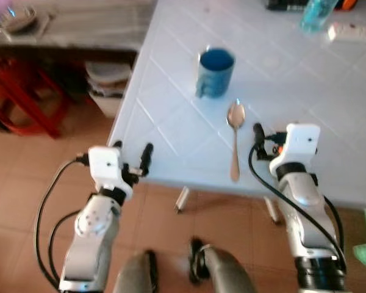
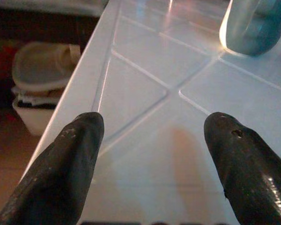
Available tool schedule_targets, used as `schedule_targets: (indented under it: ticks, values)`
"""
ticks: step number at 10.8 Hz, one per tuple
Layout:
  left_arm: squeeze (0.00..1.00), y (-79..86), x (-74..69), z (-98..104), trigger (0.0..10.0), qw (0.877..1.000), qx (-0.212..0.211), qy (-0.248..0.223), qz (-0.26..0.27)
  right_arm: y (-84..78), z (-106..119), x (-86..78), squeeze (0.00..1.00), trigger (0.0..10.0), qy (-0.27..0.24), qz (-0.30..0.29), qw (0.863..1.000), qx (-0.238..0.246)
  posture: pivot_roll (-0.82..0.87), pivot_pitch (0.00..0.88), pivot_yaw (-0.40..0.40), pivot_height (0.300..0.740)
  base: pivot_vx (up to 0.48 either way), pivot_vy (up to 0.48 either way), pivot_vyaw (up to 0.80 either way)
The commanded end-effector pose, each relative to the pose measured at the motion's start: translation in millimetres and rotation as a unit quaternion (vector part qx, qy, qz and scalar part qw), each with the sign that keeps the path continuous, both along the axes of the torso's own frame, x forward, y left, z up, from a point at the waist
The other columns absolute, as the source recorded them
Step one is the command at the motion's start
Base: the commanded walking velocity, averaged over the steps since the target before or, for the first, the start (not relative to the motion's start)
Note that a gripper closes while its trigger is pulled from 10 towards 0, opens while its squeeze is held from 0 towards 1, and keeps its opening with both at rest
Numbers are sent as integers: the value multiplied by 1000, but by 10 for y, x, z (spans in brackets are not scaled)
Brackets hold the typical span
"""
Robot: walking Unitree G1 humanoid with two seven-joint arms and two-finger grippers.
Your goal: Setting the table
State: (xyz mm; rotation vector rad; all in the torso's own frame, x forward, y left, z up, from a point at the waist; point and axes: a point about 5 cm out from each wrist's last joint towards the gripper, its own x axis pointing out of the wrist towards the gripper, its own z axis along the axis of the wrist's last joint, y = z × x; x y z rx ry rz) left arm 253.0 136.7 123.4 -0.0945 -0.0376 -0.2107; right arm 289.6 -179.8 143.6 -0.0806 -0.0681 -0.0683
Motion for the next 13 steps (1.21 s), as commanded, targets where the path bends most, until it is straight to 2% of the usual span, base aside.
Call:
schedule_targets:
  ticks: [1, 3, 4, 9, 10, 11, 12, 13]
  values:
    - [0, 21, -24, -10, 10000, 1000, 2, 4, 3, 55, 41, -27, 0, 10000, -13, 15, 1000, -1, -44, 223, 12, 740, 0, 0, 0]
    - [0, 15, -31, -13, 10000, 1000, 2, 6, 1, 235, 108, -45, 0, 10000, -31, 77, 997, -2, -46, 229, 14, 740, 0, 0, 0]
    - [0, 7, -32, -22, 10000, 1000, 2, 8, -2, 265, 75, -75, 0, 10000, -24, 82, 996, -5, -46, 229, 13, 740, 0, 0, 0]
    - [0, -22, -40, -46, 10000, 1000, 1, 16, -12, 269, -127, -74, 0, 10000, 49, 87, 995, 15, -50, 233, 12, 740, 0, 0, 0]
    - [0, -28, -41, -46, 10000, 1000, 1, 17, -14, 243, -175, -80, 0, 8118, 69, 74, 995, 23, -49, 233, 11, 740, 0, 0, 0]
    - [0, -29, -41, -47, 10000, 1000, 1, 17, -15, 234, -196, -85, 0, 4431, 76, 69, 994, 30, -50, 232, 12, 740, 0, 0, 0]
    - [0, -34, -41, -45, 10000, 1000, 0, 18, -17, 220, -246, -102, 0, 0, 94, 62, 993, 42, -51, 233, 12, 740, 0, 0, 0]
    - [0, -39, -40, -45, 10000, 1000, 0, 17, -18, 222, -265, -106, 0, 0, 101, 61, 992, 50, -52, 233, 12, 740, 0, 0, 0]
